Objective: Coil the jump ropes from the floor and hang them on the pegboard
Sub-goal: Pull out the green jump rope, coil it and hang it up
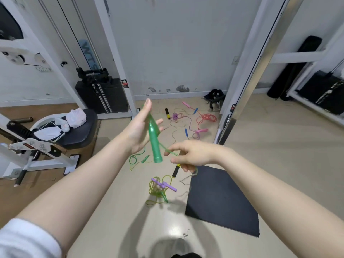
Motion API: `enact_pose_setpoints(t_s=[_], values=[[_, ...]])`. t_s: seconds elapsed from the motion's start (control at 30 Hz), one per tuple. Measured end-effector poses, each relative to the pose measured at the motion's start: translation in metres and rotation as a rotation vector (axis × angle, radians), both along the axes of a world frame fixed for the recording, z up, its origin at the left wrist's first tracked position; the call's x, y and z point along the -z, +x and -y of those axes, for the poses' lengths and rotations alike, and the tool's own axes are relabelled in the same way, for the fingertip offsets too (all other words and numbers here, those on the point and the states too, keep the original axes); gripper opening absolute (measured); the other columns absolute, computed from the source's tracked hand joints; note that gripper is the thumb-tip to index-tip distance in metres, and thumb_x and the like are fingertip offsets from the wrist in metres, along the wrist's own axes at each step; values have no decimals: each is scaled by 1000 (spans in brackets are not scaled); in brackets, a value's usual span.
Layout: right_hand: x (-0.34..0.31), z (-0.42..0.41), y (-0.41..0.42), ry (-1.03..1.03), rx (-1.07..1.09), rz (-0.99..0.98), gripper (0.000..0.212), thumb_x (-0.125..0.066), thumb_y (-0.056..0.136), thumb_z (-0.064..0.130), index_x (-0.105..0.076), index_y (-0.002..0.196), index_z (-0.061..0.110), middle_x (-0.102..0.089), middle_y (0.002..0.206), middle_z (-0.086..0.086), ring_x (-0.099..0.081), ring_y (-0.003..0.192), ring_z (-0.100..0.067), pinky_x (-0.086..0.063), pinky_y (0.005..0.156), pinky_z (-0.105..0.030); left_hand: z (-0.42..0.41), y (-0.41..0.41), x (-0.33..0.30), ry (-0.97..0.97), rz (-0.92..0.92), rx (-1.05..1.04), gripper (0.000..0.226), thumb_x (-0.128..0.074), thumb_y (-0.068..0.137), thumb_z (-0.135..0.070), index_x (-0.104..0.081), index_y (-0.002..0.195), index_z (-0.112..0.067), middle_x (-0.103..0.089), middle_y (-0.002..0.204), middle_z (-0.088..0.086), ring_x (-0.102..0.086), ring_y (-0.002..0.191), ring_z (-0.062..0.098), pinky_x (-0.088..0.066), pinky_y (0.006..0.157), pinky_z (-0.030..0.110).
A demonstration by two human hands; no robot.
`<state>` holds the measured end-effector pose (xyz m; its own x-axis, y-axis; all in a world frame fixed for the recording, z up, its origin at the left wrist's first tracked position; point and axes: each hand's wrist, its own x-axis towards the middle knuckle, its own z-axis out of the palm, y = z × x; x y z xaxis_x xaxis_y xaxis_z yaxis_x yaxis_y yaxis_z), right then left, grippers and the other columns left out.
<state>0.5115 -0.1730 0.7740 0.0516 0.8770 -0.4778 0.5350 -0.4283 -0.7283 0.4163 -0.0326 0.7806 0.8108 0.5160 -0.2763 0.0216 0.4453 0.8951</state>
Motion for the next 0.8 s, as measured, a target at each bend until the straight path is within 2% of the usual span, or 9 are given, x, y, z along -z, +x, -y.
enact_pose_setpoints(t_s=[0.1, 0.23, 0.3, 0.4, 0.5, 0.57, 0.63, 0.73, 0.8], values=[[-23, 0, 11, 112, -51, 110, 15, -60, 89, 25, -69, 99, 17, -48, 57, 3, -41, 51, -8, -37, 57, -20, -4, -7, 20, 126, -276, 166, 64, -21, 89, -65, -15, 147, -37, -28, 153, 0, -51, 121, 26, -35, 107, 44], [-29, -16, 23, 458, 160, 186, 10, -67, 84, 21, -69, 77, 15, -52, 54, 12, -45, 45, 1, -30, 50, -11, 13, -20, 13, 33, -375, 567, 84, -13, 78, -74, -41, 137, -22, -62, 124, 8, -68, 74, 27, -52, 80, 34], [-16, -23, 25, 501, 263, 132, 17, -67, 84, 23, -63, 69, 17, -52, 55, 7, -41, 48, -2, -30, 51, -15, 15, -22, 2, -43, -294, 642, 91, -13, 72, -77, -54, 127, -17, -64, 121, 10, -64, 56, 22, -52, 64, 27], [1, -29, 19, 436, 276, 36, 28, -54, 88, 7, -56, 65, 23, -52, 61, 2, -43, 56, -8, -36, 56, -23, 10, -26, -4, -239, -25, 590, 86, -25, 71, -78, -65, 117, -18, -66, 117, 11, -59, 42, 16, -54, 61, 27], [12, -28, 6, 274, 125, 35, 31, -42, 96, 14, -53, 70, 25, -51, 59, 1, -44, 49, -13, -39, 54, -25, 0, -26, 1, -336, 121, 383, 73, -31, 79, -70, -47, 135, -26, -59, 129, 7, -68, 62, 18, -57, 66, 29], [16, -27, 0, 101, -9, -1, 15, -40, 98, 20, -54, 96, 26, -52, 61, 1, -43, 46, -16, -40, 51, -25, -9, -22, 9, -222, 16, 188, 63, -25, 88, -64, -31, 143, -33, -49, 139, -1, -68, 92, 26, -56, 78, 35], [12, -28, -1, -38, -99, 44, 19, -45, 97, 23, -51, 115, 20, -53, 61, 0, -44, 47, -18, -42, 50, -26, -19, -19, 22, -47, -147, 45, 60, -27, 91, -61, -23, 145, -36, -35, 149, -4, -54, 118, 28, -48, 95, 37], [-10, -39, 0, -6, -191, 235, 23, -52, 94, 27, -56, 94, 5, -52, 60, -2, -48, 52, -20, -45, 48, -25, -28, -19, 38, 109, -362, 48, 69, -27, 87, -67, -19, 146, -33, -26, 154, -2, -37, 134, 25, -25, 114, 45], [-24, -51, 4, 118, -152, 245, 20, -56, 91, 24, -59, 81, 7, -52, 57, 0, -49, 50, -16, -46, 49, -25, -29, -20, 36, 79, -395, 163, 66, -22, 87, -69, -28, 141, -32, -44, 143, 4, -54, 117, 28, -35, 108, 43]])
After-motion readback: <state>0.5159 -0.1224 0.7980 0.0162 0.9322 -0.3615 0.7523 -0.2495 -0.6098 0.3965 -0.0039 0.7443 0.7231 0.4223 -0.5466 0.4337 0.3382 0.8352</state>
